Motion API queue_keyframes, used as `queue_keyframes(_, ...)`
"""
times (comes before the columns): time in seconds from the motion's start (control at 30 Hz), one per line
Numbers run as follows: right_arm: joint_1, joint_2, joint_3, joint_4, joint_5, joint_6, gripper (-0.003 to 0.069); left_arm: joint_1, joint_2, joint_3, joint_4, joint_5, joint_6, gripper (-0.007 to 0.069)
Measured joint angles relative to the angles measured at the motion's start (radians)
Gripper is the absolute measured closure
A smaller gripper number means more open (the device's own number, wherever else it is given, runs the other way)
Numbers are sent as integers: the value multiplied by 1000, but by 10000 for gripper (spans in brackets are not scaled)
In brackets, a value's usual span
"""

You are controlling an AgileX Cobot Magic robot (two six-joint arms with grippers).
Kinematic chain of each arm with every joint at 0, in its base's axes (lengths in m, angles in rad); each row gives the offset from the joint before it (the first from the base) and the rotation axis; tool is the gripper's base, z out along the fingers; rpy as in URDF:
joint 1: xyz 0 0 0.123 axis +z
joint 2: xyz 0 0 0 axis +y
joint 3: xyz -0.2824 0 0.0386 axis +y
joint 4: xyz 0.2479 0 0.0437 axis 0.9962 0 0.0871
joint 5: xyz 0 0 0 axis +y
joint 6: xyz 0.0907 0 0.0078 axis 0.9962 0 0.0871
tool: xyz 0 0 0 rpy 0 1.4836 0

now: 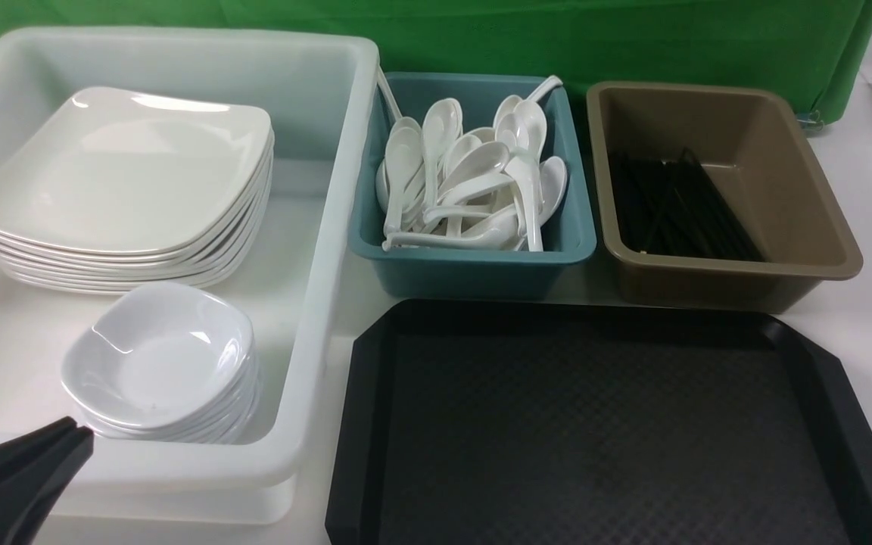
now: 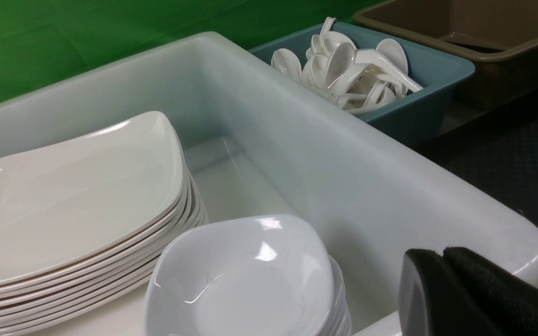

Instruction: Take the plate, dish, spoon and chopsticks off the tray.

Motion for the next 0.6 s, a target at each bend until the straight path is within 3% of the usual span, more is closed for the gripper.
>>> queue_keyframes(0.5,0,0,0,1,0,-1,595,0,0,0,42,-40,-10,612)
queue_keyframes(0.6,0,0,0,1,0,-1,592,17,-2,1,130,-118,-188,612)
